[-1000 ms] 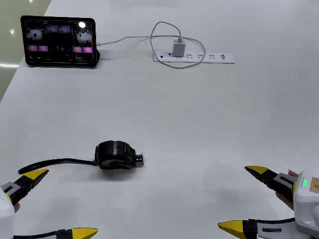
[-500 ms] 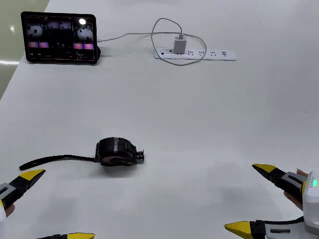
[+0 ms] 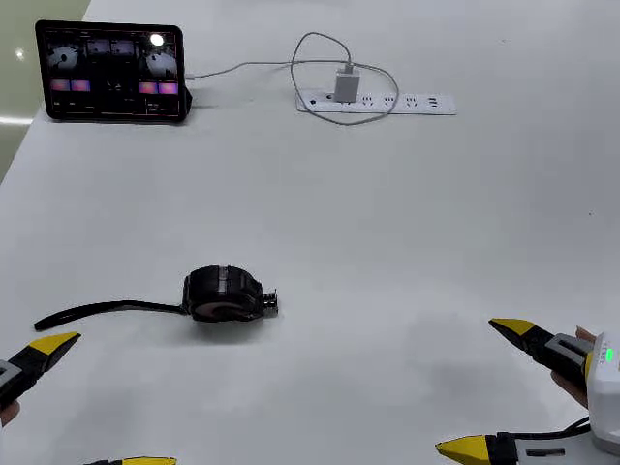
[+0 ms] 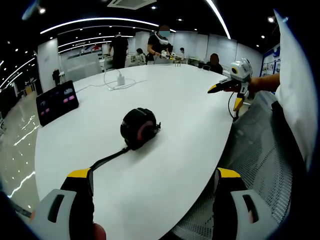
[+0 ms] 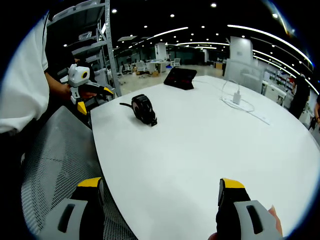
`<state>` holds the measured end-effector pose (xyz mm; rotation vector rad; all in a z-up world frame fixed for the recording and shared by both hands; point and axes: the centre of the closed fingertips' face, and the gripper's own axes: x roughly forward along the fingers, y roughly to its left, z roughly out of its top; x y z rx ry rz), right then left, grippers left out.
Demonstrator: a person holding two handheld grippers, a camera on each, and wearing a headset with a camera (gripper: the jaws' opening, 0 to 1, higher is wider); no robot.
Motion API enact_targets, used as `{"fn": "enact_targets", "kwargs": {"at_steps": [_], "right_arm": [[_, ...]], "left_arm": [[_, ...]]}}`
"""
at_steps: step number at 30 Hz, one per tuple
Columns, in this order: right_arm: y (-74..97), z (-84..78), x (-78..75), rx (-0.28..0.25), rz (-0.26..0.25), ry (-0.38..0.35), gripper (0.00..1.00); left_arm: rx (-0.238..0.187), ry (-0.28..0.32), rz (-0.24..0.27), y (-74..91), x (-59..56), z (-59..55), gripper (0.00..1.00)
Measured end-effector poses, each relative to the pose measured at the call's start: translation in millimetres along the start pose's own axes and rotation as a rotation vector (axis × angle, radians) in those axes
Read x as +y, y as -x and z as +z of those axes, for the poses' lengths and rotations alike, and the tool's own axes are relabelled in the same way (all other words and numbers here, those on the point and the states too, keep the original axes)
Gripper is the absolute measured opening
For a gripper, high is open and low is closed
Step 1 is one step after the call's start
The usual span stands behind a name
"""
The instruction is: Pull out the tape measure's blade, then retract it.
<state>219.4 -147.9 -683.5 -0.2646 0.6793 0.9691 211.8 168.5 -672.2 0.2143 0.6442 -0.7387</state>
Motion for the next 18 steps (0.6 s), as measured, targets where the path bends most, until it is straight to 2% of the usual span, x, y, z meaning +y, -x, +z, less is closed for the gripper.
{"fn": "enact_targets", "kwargs": {"at_steps": [2, 4, 7, 8, 10, 13, 18], "right_arm": [[0.8, -1.1, -1.6, 0.002, -0.002, -0.002, 0.94], [1.1, -1.3, -2.1, 0.003, -0.003, -0.005, 0.93], [1.9, -1.2, -2.9, 0.002, -0.005, -0.006, 0.93], [2.2, -1.9, -3.2, 0.004, -0.005, -0.006, 0.93], [2.0, -2.3, -3.1, 0.005, -0.006, -0.005, 0.93], [2.0, -3.3, -2.9, 0.008, -0.005, -0.005, 0.93], [1.9, -2.8, -2.8, 0.008, -0.006, -0.005, 0.93]], "left_arm": [[0.004, 0.003, -0.016, 0.3, -2.7, -1.5, 0.97], [0.006, -0.011, 0.0, 0.3, -1.0, -1.5, 0.97], [0.009, -0.004, -0.009, 0.3, -2.7, -2.6, 0.97], [0.006, -0.002, 0.004, 0.6, -0.6, -2.4, 0.99], [0.008, 0.003, -0.013, 0.4, -3.6, -2.9, 0.98], [0.007, -0.014, -0.006, 0.1, -2.8, -2.4, 0.99], [0.006, -0.003, -0.012, -0.4, -3.6, -1.9, 0.99]]}}
